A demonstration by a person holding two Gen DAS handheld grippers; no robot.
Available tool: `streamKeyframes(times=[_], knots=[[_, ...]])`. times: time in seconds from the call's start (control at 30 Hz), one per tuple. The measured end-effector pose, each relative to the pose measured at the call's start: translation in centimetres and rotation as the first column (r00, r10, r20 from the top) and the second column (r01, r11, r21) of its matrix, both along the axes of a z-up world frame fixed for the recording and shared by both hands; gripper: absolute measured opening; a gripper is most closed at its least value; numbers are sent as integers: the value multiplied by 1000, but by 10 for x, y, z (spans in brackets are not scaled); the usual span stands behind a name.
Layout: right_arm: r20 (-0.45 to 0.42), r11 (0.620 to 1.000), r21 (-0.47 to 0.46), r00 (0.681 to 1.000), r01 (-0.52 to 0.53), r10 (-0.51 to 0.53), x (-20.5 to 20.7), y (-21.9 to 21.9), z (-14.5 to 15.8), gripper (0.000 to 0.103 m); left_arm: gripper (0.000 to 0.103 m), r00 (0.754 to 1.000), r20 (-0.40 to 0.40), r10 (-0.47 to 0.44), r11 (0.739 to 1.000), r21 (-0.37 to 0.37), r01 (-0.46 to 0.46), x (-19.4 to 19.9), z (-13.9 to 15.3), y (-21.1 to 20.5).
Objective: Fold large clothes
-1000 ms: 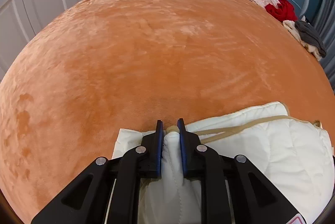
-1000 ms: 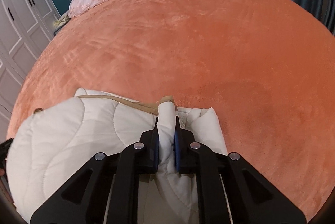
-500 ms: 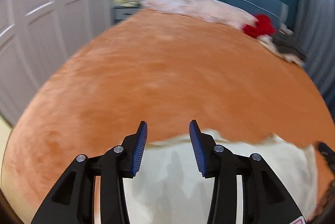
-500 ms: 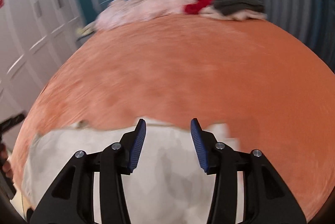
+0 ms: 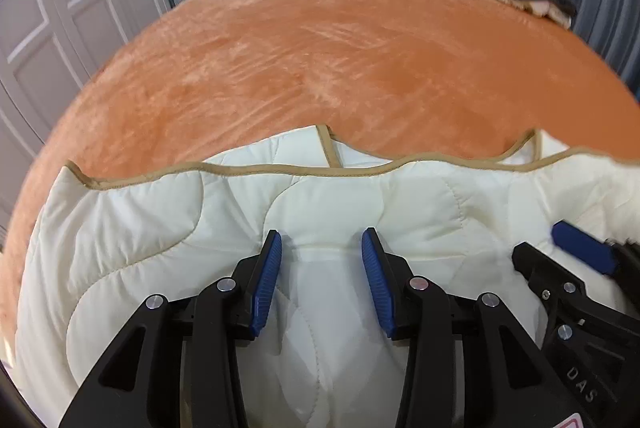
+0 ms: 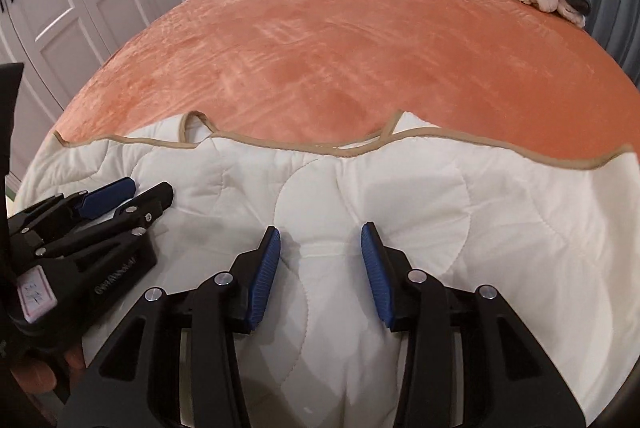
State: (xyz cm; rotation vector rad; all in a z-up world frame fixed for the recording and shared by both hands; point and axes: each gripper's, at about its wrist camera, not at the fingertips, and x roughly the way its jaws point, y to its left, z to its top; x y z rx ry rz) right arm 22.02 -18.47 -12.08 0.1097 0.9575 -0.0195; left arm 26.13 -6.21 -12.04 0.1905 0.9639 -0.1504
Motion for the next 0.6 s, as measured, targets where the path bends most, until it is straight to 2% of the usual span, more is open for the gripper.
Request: streamKeyframes(times=[0.1,0.3,0.6], knots=[[16,1000,-14,1000,-1,1,0,2,-5,41,42,1000,14,3,999,43,-3,5,-5,-5],[28,999,49,1000,0,-1,-1,-7,-9,41,42,1000,28,9,997,80,-11,5,-9,-10],[37,997,77,999,-5,3,1,-9,-11,42,42,999,35,12,995,103,-15,5,-11,-14]])
